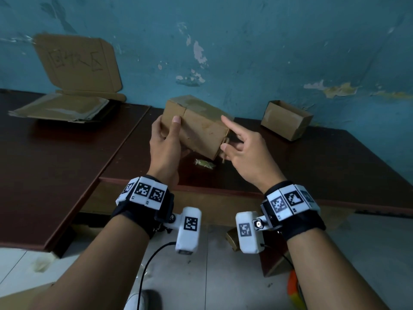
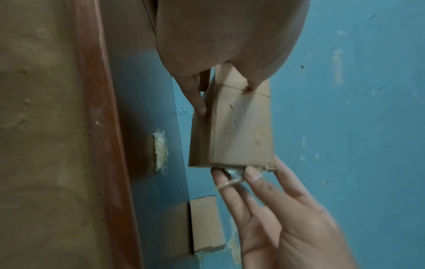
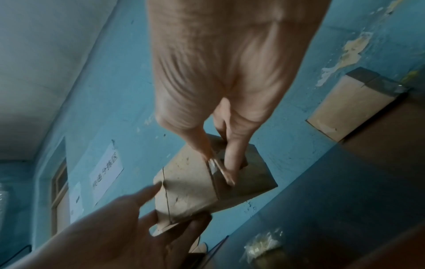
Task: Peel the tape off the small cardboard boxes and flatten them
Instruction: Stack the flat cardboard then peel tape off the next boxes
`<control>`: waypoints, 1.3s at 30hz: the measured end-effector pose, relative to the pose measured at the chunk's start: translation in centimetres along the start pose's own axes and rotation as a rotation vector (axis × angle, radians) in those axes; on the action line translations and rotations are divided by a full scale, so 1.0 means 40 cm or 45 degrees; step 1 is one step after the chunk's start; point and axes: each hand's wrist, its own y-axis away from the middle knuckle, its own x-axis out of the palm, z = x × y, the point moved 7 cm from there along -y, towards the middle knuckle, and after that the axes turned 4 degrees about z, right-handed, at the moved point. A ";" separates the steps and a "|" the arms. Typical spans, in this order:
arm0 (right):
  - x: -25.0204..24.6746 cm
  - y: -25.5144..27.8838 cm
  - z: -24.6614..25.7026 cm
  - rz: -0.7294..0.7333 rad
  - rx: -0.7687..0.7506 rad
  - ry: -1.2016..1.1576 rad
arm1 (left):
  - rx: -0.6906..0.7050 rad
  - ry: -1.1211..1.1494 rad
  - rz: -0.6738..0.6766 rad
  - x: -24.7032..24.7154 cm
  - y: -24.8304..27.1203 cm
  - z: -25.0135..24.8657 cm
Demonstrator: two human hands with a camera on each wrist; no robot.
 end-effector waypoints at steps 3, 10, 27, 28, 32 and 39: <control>0.017 0.002 0.025 -0.056 -0.090 0.040 | -0.042 0.117 0.030 0.018 0.015 0.004; 0.012 0.005 0.039 -0.118 -0.139 -0.178 | -0.202 0.178 -0.030 0.017 0.013 0.022; -0.070 -0.009 0.001 -0.176 -0.126 0.022 | -0.357 0.142 0.334 0.066 0.020 0.031; -0.069 -0.010 0.002 -0.167 -0.142 0.002 | -0.356 0.132 0.349 0.069 0.023 0.031; -0.068 -0.013 -0.005 -0.280 -0.154 0.046 | -0.322 0.094 0.450 0.093 0.044 0.017; -0.034 0.001 0.000 -0.365 -0.080 0.045 | -0.286 0.121 0.575 0.123 0.070 0.003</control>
